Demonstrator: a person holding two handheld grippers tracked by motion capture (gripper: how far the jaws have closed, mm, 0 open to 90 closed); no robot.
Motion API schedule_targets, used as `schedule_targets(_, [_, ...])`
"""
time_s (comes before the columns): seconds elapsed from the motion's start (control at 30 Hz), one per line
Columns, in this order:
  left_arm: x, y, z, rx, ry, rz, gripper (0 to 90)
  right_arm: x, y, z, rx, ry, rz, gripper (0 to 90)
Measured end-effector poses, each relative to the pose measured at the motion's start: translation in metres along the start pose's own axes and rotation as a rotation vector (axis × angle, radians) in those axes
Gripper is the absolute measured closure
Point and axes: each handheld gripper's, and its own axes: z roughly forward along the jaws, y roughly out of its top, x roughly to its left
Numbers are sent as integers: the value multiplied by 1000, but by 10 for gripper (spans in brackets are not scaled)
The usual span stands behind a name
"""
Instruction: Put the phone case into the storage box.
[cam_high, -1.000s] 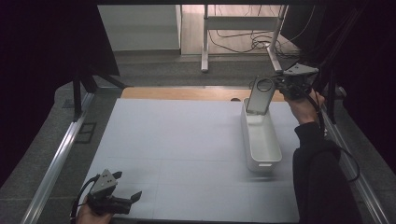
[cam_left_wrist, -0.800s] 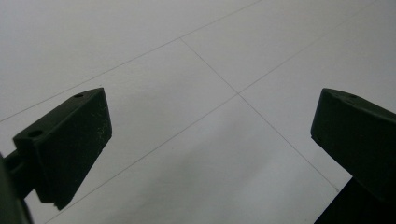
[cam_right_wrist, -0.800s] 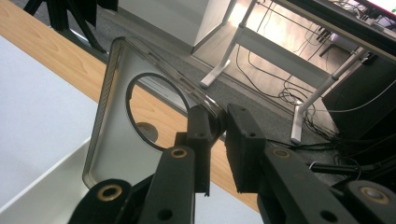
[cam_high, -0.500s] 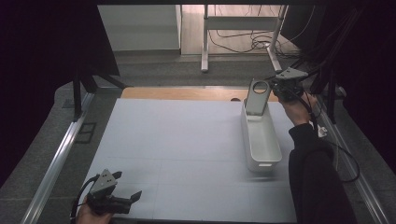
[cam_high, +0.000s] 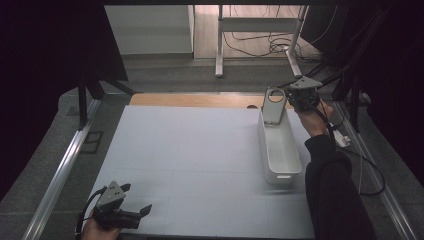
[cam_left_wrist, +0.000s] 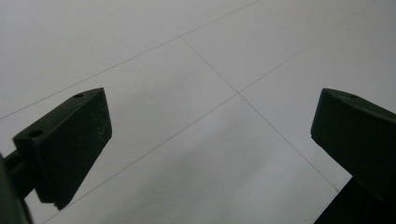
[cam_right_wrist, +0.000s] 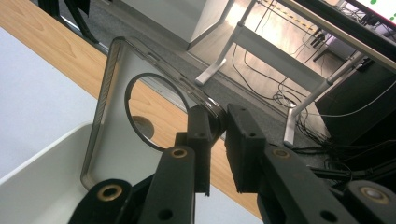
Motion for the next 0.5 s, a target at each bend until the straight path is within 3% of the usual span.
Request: schedule_targets(0.5, [0, 0, 0, 2, 0, 3, 0, 6, -8, 6, -5, -13, -14, 795])
